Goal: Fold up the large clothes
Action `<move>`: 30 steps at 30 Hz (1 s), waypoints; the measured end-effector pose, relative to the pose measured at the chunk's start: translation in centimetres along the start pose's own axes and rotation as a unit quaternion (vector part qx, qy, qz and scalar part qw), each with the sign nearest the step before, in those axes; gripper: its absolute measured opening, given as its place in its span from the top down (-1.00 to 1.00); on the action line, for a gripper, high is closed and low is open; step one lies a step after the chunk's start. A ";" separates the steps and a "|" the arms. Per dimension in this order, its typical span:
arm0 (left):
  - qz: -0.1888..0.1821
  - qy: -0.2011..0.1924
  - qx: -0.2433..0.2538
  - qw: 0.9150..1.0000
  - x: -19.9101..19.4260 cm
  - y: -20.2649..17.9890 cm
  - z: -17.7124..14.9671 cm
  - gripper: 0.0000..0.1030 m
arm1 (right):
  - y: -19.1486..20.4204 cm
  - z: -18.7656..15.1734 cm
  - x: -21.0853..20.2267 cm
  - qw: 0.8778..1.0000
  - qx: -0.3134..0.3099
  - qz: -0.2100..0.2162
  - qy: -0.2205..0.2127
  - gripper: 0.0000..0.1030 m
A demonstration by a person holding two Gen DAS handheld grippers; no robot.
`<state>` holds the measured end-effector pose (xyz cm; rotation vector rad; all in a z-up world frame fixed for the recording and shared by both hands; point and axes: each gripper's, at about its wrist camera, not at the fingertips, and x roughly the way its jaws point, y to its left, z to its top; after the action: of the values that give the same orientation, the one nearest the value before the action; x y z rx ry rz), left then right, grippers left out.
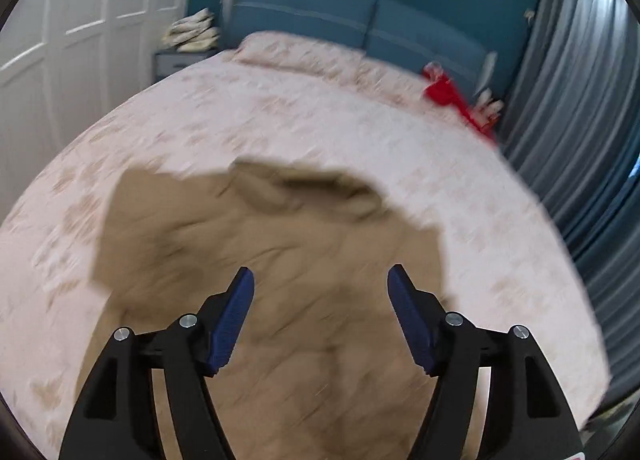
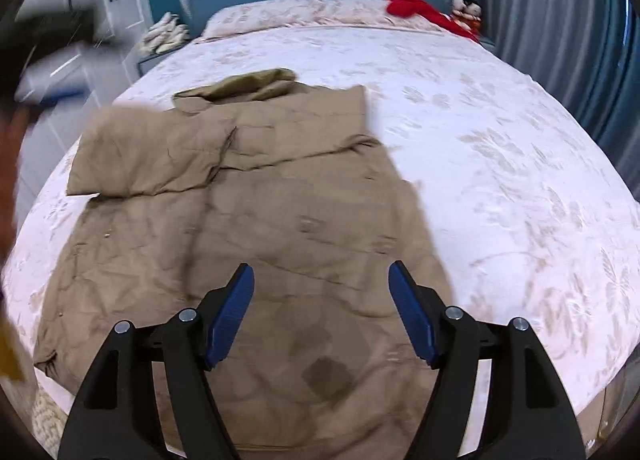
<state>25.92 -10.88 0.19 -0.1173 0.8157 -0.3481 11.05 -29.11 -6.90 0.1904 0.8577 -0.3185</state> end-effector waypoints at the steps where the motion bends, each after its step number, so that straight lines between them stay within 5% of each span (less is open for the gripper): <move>1: 0.013 0.014 -0.015 1.000 0.2 1.6 -1.7 -0.31 | -0.5 0.2 0.3 1.000 0.001 -0.004 0.000 -0.31; 5: 0.061 0.053 -0.079 0.994 1.5 7.5 -4.9 -0.30 | -0.8 1.9 2.0 1.000 0.007 0.011 -0.002 -0.31; 11: 0.117 0.053 -0.144 0.981 3.0 15.7 -4.2 -0.30 | 2.9 6.2 6.8 0.992 0.044 0.115 0.024 -0.31; 18: 0.185 0.077 -0.092 0.975 6.7 19.2 -4.2 -0.28 | 7.9 8.9 12.7 0.981 0.064 0.171 0.068 -0.29; 24: 0.171 0.072 -0.118 0.976 9.2 21.7 -3.9 -0.28 | 10.2 9.6 16.5 0.976 0.072 0.175 0.105 0.28; 27: 0.168 0.070 -0.128 0.975 10.1 22.1 -3.3 -0.28 | 10.4 10.3 17.0 0.976 0.071 0.173 0.108 0.89; 30: 0.165 0.073 -0.127 0.975 11.2 22.1 -2.6 -0.27 | 9.9 12.2 15.9 0.974 0.076 0.194 0.085 0.98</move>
<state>36.79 6.03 -14.52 -0.1937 1.0070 0.0642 32.85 -26.55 -10.88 0.5256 0.9436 -0.0007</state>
